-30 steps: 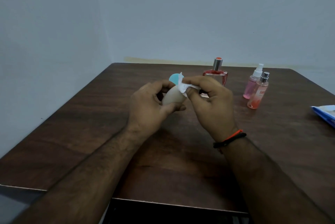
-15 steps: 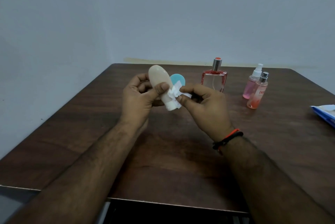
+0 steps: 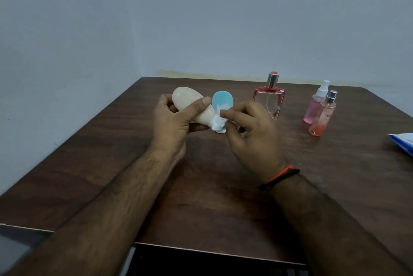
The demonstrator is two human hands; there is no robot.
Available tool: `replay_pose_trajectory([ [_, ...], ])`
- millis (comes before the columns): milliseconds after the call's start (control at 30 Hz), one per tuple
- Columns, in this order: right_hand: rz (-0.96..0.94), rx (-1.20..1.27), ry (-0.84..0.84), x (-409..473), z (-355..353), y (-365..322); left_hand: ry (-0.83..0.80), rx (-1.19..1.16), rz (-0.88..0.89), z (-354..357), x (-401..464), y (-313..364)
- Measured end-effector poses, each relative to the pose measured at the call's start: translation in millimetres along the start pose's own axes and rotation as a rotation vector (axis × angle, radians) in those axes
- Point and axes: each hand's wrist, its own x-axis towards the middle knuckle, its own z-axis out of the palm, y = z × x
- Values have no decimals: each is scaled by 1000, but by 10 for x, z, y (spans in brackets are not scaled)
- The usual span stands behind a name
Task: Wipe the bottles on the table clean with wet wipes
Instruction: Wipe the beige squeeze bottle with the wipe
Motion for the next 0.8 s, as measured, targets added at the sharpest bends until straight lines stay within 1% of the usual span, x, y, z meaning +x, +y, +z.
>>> replay_pose_trajectory([
  [133, -119, -29, -24, -10, 16, -65, 30, -14, -26, 16, 7, -29],
  [267, -235, -72, -94, -12, 36, -195, 53, 12, -128, 18, 15, -89],
  [333, -256, -108, -123, -10, 32, -199, 56, 39, -152, 1, 28, -104],
  [533, -143, -66, -76, 8, -30, -56, 32, 34, -140, -17, 39, -111],
  [667, -38, -50, 14, 28, -72, 11, 35, 16, -102, -19, 48, -95],
  [800, 59, -11, 67, 38, -88, 34, -16, 31, -93, -20, 34, -104],
])
